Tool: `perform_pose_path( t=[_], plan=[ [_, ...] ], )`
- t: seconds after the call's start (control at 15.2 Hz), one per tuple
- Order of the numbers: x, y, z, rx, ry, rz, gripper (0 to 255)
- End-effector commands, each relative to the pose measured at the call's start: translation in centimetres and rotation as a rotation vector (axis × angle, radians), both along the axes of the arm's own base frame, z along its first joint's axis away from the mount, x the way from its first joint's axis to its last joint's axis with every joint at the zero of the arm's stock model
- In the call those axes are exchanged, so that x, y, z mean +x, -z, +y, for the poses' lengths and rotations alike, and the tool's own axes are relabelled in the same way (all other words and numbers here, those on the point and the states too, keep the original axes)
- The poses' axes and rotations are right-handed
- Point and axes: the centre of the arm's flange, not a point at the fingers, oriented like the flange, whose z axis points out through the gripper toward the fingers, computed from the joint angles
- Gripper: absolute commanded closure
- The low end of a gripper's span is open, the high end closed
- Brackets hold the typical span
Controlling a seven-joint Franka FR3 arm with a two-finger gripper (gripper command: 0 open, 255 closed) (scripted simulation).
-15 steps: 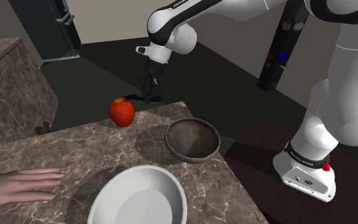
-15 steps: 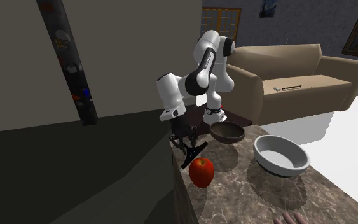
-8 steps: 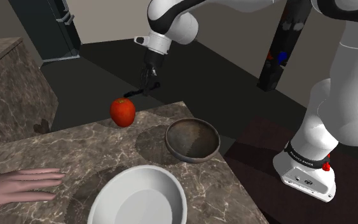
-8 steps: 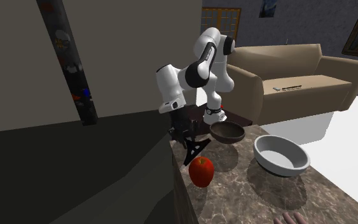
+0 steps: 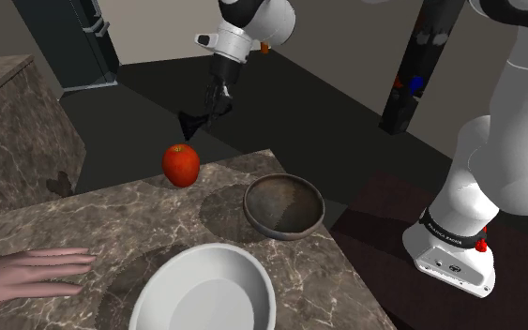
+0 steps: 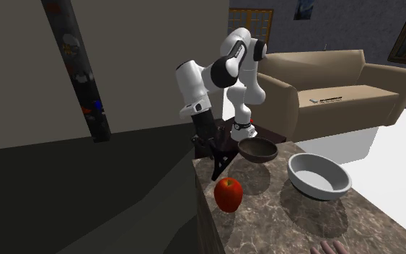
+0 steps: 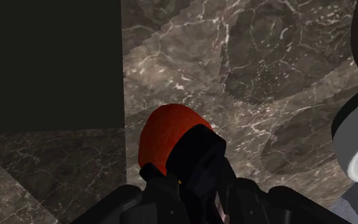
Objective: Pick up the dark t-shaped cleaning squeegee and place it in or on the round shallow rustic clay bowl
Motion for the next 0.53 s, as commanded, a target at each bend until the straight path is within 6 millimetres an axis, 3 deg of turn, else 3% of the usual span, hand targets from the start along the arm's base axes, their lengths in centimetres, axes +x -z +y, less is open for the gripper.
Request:
perform_pose_path(
  t=[0.0, 0.46],
  plan=[
    [0.0, -1.0, 0.0, 0.0, 0.0, 0.0, 255],
    [0.0, -4.7, 0.0, 0.0, 0.0, 0.0, 255]
  ],
)
